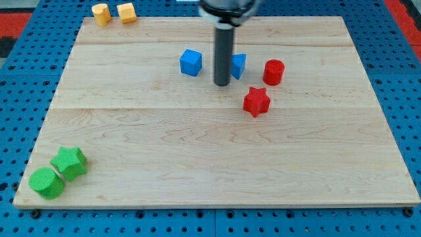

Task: Slide red circle to the top left of the board

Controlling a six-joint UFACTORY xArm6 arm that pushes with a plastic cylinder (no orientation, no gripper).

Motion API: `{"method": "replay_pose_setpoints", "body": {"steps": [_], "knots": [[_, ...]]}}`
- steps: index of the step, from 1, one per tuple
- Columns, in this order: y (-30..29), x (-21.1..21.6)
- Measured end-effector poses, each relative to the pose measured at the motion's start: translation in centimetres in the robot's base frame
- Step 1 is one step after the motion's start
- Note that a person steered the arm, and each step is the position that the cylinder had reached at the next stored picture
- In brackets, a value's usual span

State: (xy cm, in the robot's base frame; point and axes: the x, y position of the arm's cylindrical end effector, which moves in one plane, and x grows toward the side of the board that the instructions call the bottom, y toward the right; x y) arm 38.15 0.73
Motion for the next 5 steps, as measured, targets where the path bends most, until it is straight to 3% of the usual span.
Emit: {"method": "replay_pose_setpoints", "body": {"steps": [1, 2, 3, 4, 5], "knots": [[7.1, 3.9], [15.1, 2.5], [11.8, -4.1], [5.3, -8.0], [10.3, -4.9]]}}
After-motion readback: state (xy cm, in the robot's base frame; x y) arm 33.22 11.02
